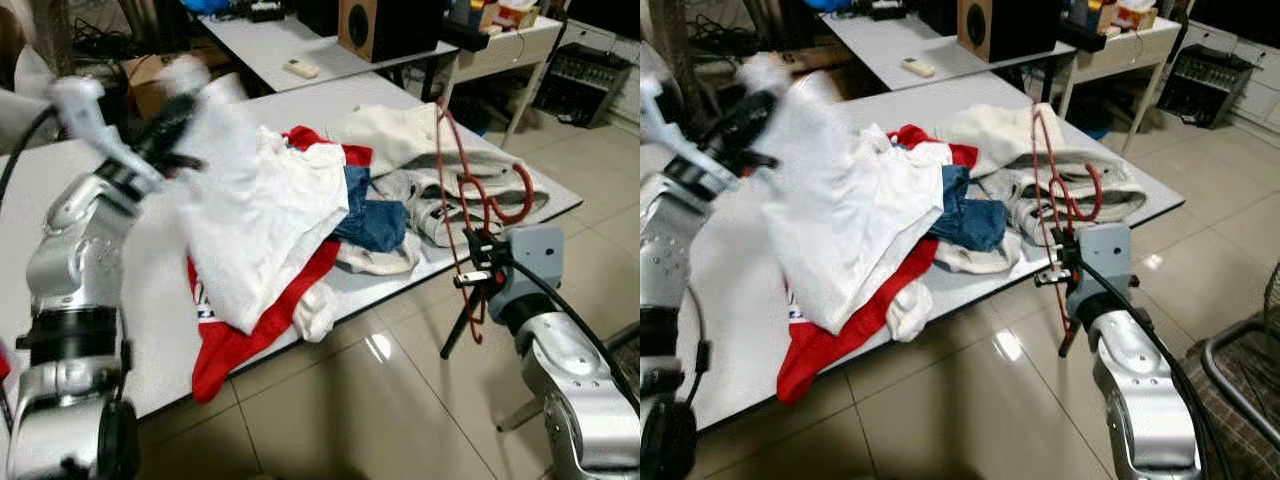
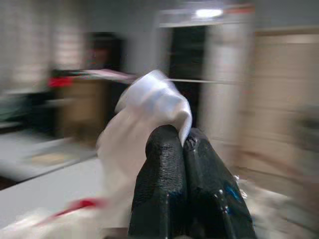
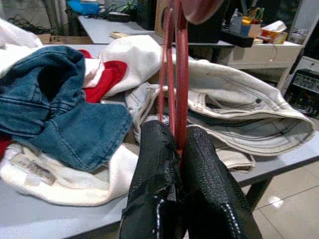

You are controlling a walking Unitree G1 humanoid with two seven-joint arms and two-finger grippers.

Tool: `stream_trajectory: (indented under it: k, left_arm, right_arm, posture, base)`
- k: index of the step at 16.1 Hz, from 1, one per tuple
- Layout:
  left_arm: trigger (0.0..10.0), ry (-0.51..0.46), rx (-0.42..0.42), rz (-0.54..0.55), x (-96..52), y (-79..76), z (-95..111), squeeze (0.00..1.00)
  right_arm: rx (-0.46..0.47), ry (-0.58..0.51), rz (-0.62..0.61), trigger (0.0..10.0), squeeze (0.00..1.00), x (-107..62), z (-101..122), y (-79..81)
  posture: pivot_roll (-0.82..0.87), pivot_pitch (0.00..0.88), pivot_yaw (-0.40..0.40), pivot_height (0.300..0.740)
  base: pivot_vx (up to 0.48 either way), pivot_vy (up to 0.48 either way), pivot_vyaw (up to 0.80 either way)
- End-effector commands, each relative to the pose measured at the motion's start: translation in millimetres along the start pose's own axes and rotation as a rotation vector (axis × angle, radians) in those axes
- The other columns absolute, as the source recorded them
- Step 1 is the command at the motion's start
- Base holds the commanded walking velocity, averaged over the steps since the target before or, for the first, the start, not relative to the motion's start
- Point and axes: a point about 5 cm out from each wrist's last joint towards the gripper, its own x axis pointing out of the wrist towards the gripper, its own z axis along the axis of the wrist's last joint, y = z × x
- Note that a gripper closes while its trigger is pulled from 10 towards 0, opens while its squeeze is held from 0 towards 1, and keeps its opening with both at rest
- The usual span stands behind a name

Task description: Hang hanger

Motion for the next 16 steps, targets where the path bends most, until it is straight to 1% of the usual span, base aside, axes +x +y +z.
stream_trajectory:
  k: [1,3,4,5,6,7,8,9,10,12,15,16]
  left_arm:
    - [0.0,0.01,-0.048,-0.128,-3.1,-12.9,-1,0.0]
    - [0.0,0.031,-0.072,-0.198,-9.9,-19.0,-4,0.0]
    - [0.0,0.133,-0.024,-0.275,-17.0,-26.3,-15,0.0]
    - [0.0,0.216,0.014,-0.314,-21.2,-30.2,-25,0.0]
    - [0.0,0.265,0.034,-0.339,-24.9,-33.5,-30,0.0]
    - [0.0,0.343,0.076,-0.389,-29.9,-40.8,-39,0.0]
    - [0.0,0.371,0.087,-0.411,-31.7,-44.5,-42,0.0]
    - [0.0,0.449,0.112,-0.5,-35.7,-60.5,-51,0.0]
    - [0.0,0.488,0.129,-0.54,-38.7,-67.2,-55,0.0]
    - [0.0,0.593,0.179,-0.628,-49.0,-81.4,-70,0.0]
    - [0.0,0.618,0.187,-0.636,-52.4,-84.5,-73,0.0]
    - [0.0,0.638,0.202,-0.64,-54.7,-84.5,-74,0.0]
  right_arm:
    - [-0.005,-0.011,-0.01,10.0,0.0,-1.0,1,-1.5]
    - [-0.005,-0.011,-0.01,10.0,0.0,-1.8,0,-0.9]
    - [-0.008,-0.012,-0.007,10.0,0.0,-1.8,0,-0.2]
    - [-0.009,-0.012,-0.005,10.0,0.0,-1.3,0,0.2]
    - [-0.011,-0.013,-0.003,10.0,0.0,-1.0,-1,0.5]
    - [-0.013,-0.015,0.001,10.0,0.0,-0.7,-1,1.0]
    - [-0.014,-0.015,0.002,10.0,0.0,-0.7,-1,1.3]
    - [-0.014,-0.015,0.005,10.0,0.0,-0.5,-1,1.8]
    - [-0.014,-0.016,0.007,10.0,0.0,-0.6,-1,2.1]
    - [-0.013,-0.017,0.008,10.0,0.0,-0.8,-2,2.7]
    - [-0.013,-0.016,0.01,10.0,0.0,-0.8,-2,2.6]
    - [-0.013,-0.014,0.012,10.0,0.0,-0.7,-2,3.0]
  posture:
    - [-0.16,0.0,0.059,0.74]
    - [-0.16,0.0,0.059,0.74]
    - [-0.15,0.0,0.059,0.74]
    - [-0.15,0.0,0.059,0.74]
    - [-0.15,0.0,0.056,0.74]
    - [-0.15,0.0,0.055,0.74]
    - [-0.14,0.0,0.054,0.74]
    - [-0.14,0.0,0.054,0.74]
    - [-0.14,0.0,0.055,0.74]
    - [-0.14,0.0,0.055,0.74]
    - [-0.14,0.0,0.052,0.74]
    - [-0.14,0.0,0.052,0.74]
  base:
    - [0.0,0.0,0.0]
    - [0.0,0.0,0.0]
    - [0.0,0.0,0.0]
    - [0.0,0.0,0.0]
    - [0.0,0.0,0.0]
    - [0.0,0.0,0.0]
    - [0.0,0.0,0.0]
    - [0.0,0.0,0.0]
    - [0.0,0.0,0.0]
    - [0.0,0.0,0.0]
    - [0.0,0.0,0.0]
    - [0.0,0.0,0.0]
